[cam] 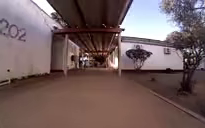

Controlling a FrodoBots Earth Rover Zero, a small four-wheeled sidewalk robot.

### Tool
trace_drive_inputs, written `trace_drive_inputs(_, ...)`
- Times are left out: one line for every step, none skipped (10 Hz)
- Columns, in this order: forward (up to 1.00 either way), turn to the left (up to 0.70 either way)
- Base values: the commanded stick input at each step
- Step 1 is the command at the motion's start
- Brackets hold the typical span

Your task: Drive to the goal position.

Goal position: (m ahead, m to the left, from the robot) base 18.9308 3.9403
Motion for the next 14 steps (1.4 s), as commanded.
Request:
trace_drive_inputs(0.70,0.00)
trace_drive_inputs(0.70,0.00)
trace_drive_inputs(0.70,0.00)
trace_drive_inputs(0.70,0.00)
trace_drive_inputs(0.70,0.00)
trace_drive_inputs(0.70,0.00)
trace_drive_inputs(0.70,0.00)
trace_drive_inputs(0.70,0.00)
trace_drive_inputs(0.70,0.00)
trace_drive_inputs(0.70,0.00)
trace_drive_inputs(0.70,0.00)
trace_drive_inputs(0.70,0.00)
trace_drive_inputs(0.70,0.00)
trace_drive_inputs(0.70,0.00)
